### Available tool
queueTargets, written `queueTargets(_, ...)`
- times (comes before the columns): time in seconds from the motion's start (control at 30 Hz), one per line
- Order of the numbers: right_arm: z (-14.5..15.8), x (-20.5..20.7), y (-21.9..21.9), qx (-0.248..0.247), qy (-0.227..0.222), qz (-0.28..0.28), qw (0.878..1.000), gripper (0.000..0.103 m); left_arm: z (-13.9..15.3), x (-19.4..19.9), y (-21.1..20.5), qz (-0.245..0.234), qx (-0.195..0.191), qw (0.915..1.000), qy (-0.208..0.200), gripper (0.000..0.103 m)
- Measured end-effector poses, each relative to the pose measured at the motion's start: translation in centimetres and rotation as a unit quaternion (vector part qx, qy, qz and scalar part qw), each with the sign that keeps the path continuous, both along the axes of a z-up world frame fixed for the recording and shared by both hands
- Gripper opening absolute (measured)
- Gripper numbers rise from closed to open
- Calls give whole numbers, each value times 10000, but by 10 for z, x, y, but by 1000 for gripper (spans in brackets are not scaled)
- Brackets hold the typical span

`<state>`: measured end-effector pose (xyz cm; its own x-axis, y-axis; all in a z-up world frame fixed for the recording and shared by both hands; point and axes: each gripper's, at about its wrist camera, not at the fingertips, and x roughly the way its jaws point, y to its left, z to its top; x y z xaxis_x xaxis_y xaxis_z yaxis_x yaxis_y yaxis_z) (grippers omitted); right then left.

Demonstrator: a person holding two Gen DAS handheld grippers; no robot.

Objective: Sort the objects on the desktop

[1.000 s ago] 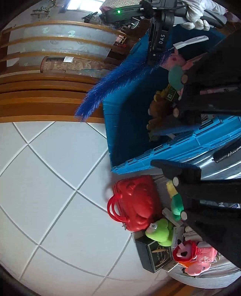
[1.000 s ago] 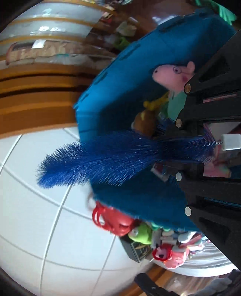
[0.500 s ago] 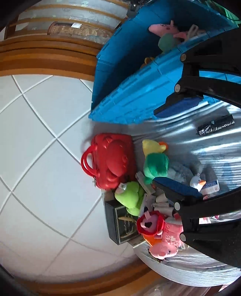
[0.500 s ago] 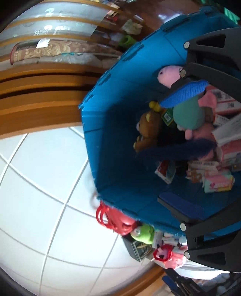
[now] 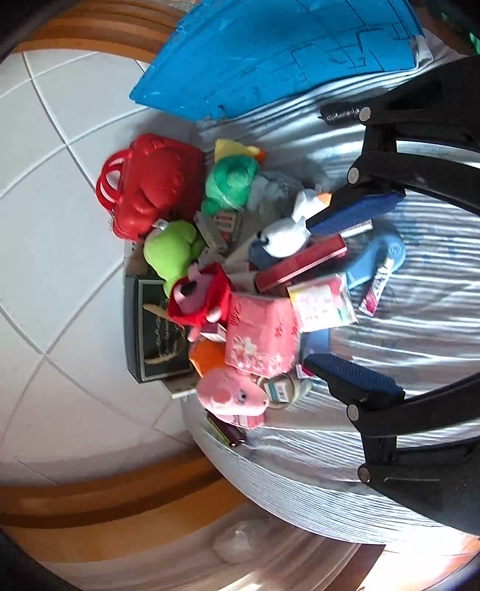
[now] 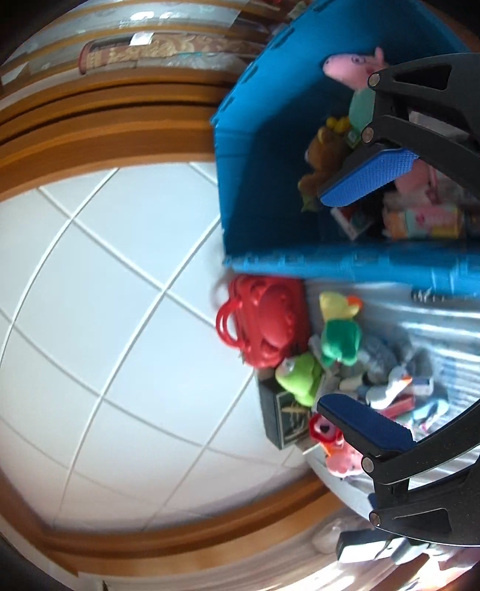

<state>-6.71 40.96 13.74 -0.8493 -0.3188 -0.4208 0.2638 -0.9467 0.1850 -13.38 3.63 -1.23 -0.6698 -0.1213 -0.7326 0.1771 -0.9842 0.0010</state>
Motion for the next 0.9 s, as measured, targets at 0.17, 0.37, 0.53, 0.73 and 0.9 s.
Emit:
queueTargets(0.17, -28, 1, -65, 0, -190, 368, 9991, 103, -47, 2, -43, 201, 96, 9986, -483, 66)
queueTargets(0.37, -103, -18, -113, 49, -994, 650, 9929, 103, -109, -2, -58, 178, 733, 9910, -1103, 66)
queueTargets(0.53, -193, -44, -128, 318, -1952, 601, 9784, 103, -155, -21, -49, 397, 1143, 9775, -1728, 66)
queueTargets(0.73, -272, -72, -117, 690, -2749, 429, 9580, 103, -184, -50, -34, 781, 1301, 9673, -2031, 66)
queueTargets(0.9, -311, -95, -105, 832, -3040, 223, 9488, 103, -206, -65, -19, 976, 1161, 9644, -2168, 72)
